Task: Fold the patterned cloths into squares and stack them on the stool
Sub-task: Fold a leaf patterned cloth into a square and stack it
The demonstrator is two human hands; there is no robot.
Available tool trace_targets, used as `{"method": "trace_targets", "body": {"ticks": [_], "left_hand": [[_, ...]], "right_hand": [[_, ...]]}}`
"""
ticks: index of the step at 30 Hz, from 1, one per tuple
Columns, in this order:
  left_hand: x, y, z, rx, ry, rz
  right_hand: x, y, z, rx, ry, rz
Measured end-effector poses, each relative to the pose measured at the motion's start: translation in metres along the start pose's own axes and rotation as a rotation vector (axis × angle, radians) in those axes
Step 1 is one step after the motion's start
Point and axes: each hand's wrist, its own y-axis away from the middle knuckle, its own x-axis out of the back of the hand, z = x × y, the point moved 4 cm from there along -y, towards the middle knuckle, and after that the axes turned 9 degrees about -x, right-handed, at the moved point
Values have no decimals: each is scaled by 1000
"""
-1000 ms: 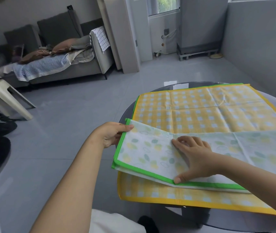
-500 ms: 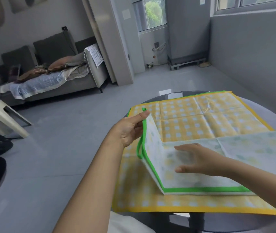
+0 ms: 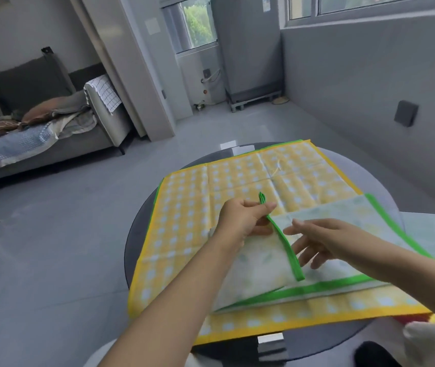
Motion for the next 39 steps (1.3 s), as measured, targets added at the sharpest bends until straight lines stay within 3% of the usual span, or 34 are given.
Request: {"method": "trace_targets", "body": {"ticks": [8,17,30,39], "left_hand": [[-20,1,-27,28,-190,15],[-20,1,-26,10,-318,-53],[-7,-7,-19,-318,-988,-170],[10,6,-12,-260,-1075,-180]], "right_hand": [[-4,0,19,15,417,210],[-11,0,21,32,507,313],[-9,1,24,12,589,391],[36,-38,10,114,670,575]]}}
